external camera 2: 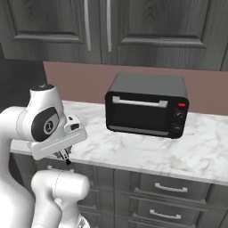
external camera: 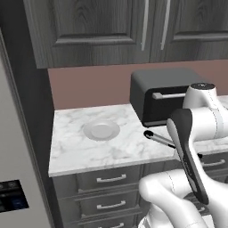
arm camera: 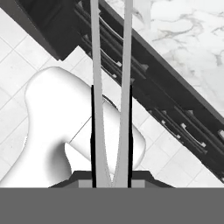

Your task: Pick up the tongs from the counter and place them near the plate next to the oven.

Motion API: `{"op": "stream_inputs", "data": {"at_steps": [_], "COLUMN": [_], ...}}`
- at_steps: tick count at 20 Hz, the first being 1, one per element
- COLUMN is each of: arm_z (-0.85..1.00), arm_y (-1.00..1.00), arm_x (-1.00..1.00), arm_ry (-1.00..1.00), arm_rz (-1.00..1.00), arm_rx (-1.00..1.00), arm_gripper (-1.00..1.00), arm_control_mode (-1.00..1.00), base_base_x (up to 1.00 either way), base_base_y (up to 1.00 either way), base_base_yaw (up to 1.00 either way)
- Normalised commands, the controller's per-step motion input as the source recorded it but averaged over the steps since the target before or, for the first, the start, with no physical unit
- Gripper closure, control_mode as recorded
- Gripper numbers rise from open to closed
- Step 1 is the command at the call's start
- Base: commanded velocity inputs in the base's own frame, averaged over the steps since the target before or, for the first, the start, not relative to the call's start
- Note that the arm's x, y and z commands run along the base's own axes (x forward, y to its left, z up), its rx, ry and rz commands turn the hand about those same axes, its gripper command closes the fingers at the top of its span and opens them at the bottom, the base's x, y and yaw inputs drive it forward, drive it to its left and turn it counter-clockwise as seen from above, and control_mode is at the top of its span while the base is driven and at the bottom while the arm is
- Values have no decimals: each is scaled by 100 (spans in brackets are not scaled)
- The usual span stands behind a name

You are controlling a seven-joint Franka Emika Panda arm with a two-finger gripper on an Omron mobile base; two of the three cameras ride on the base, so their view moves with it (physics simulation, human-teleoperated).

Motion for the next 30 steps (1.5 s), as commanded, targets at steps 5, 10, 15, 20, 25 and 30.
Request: {"op": "stream_inputs", "data": {"at_steps": [5,10,15,20,25,30], "arm_z": [0,0,0,-1,-17,-29], "arm_y": [0,0,8,31,2,13], "arm_x": [0,0,4,21,5,66], "arm_ry": [0,0,0,-1,0,0], "arm_rz": [0,0,-4,-22,-31,-53], "arm_rx": [0,0,0,0,0,1], "arm_gripper": [100,100,100,100,100,100], "arm_control_mode": [100,100,-100,-100,-100,-100], "base_base_x": [27,7,3,0,0,0], "base_base_y": [33,31,16,0,0,0], "base_base_yaw": [-5,-7,-5,0,0,0]}}
